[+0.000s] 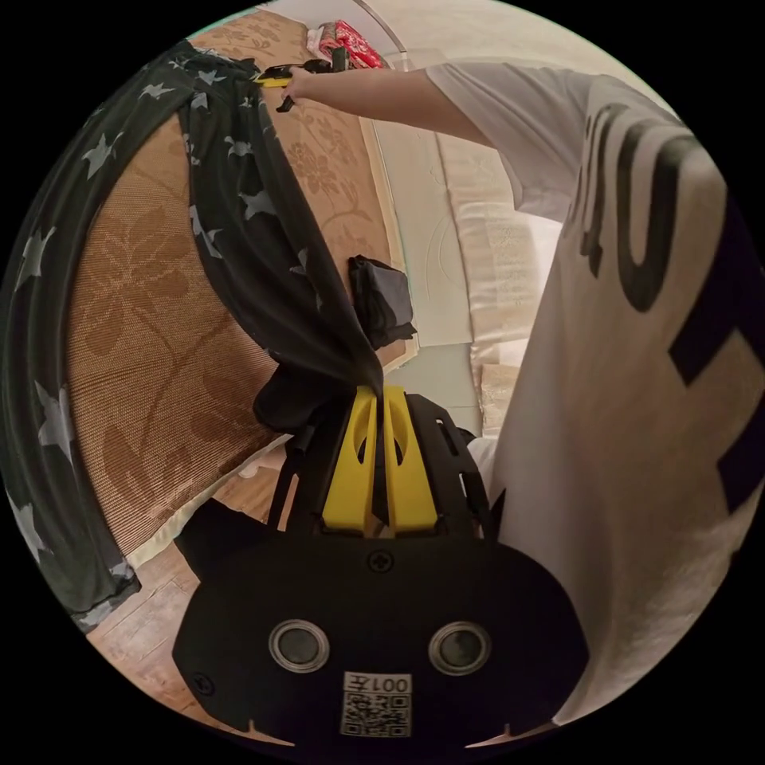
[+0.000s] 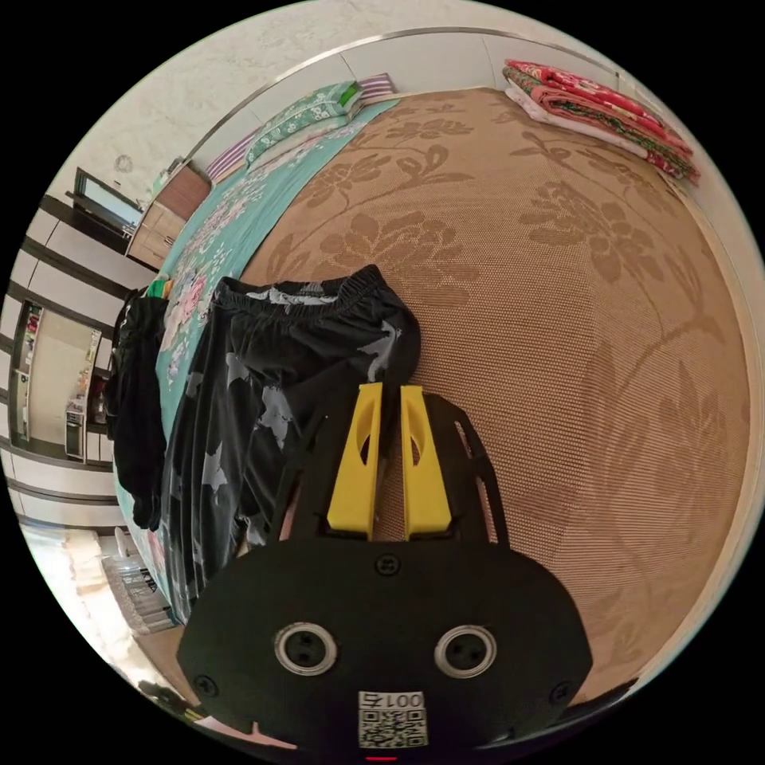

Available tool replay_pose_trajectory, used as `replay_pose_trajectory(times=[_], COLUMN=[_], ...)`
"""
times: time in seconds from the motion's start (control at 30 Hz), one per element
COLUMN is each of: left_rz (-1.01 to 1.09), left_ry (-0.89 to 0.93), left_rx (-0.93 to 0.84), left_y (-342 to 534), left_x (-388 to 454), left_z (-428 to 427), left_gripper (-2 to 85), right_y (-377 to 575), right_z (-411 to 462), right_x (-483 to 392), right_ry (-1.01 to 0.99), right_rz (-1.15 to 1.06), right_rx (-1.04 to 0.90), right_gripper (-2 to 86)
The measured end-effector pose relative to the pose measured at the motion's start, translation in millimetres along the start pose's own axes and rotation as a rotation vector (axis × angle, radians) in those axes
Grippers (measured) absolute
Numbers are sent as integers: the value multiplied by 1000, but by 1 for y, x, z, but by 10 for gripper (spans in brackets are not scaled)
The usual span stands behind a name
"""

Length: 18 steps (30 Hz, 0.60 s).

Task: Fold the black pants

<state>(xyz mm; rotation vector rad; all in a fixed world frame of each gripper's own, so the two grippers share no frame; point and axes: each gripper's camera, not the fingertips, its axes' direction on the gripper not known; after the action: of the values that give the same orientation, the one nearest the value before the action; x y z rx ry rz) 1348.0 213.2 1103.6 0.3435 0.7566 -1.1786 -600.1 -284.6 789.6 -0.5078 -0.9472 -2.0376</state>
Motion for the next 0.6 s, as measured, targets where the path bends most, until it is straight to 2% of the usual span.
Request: replay_pose_trajectory(times=[0.13, 0.23, 0.43, 0.53, 0.6], left_rz=[14, 5, -14, -27, -22], left_ry=[-5, 6, 20, 37, 37], left_rx=[-31, -38, -44, -38, -39], left_y=[9, 14, 20, 24, 26], left_x=[-18, -32, -56, -69, -75], left_z=[-17, -28, -50, -62, -71], left_gripper=[-9, -9, -9, -9, -9], right_y=[-11, -25, -42, -46, -45], right_z=[-1, 14, 39, 39, 23], right_x=[-19, -38, -88, -104, -110], right_ry=[36, 9, 229, 209, 175], right_rz=[15, -4, -117, -204, -208], right_rx=[65, 6, -75, -121, -51], right_gripper=[72, 78, 35, 17, 12])
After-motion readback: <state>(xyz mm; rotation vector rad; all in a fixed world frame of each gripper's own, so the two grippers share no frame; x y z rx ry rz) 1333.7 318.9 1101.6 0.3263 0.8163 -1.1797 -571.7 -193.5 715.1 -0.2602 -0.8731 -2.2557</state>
